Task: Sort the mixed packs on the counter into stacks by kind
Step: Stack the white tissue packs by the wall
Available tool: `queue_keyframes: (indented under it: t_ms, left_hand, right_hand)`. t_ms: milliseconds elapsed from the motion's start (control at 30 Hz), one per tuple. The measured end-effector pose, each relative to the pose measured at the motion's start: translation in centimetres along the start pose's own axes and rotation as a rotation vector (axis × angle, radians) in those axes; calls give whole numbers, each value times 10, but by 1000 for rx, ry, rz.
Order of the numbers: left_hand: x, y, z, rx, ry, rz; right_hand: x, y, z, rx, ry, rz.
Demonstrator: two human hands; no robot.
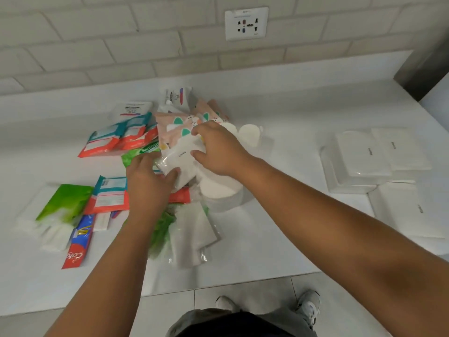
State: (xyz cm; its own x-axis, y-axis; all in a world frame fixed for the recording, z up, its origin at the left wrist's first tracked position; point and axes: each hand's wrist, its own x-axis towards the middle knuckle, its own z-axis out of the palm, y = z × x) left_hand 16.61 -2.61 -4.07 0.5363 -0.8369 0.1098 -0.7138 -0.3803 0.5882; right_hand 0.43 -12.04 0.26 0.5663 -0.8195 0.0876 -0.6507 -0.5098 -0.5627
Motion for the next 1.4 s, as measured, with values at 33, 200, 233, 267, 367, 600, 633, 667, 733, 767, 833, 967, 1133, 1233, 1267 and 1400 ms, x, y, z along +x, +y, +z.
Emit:
queue_keyframes:
  t_ms: [33,200,233,267,367,600,633,667,733,767,833,967,1133,1233,1267,1400]
  left_hand:
    - [6,-4,0,0,-27,-2]
    - [23,-15,5,-37,-226,-58]
    - [25,-16,6,-42,-247,-60]
    - [26,-16,6,-38,-257,-48]
    - [29,-17,6,-78,-252,-21]
    - [28,3,-13,-323,-122,104]
    - [28,10,-19,-361,-107,142]
    - [26,18,-25,-398,-96,185]
    - [23,37,-35,-466,-102,256]
    - [21,46,-39,-493,-119,285]
    - [16,65,-41,-543,-175,339]
    - [-1,101,-26,-625,-268,403]
    - [-38,157,16,-667,-325,279]
    - [-72,186,45,-708,-497,199]
    - [-84,194,56,-731,-564,163]
    - [-129,228,96,-777,-744,51]
  right_hand:
    - [8,-2,2,-23,-50,20]
    - [32,-5,16,-112,-230,77]
    - [33,-4,19,-114,-235,85]
    - [34,-3,22,-112,-237,97]
    - [36,-3,26,-93,-213,103]
    - [24,-5,6,88,-47,68]
    - [21,-4,2,96,-23,48]
    - [18,-4,-3,92,-7,24]
    - [8,1,-16,78,11,-16]
    - [2,4,-22,65,17,-19]
    - [-14,10,-38,46,22,-7]
    - [-60,30,-71,224,61,80]
    - [-129,70,-111,366,123,300]
    - [-172,98,-128,493,183,396]
    - [-187,107,-132,542,198,424]
    - [-243,148,-142,675,234,537]
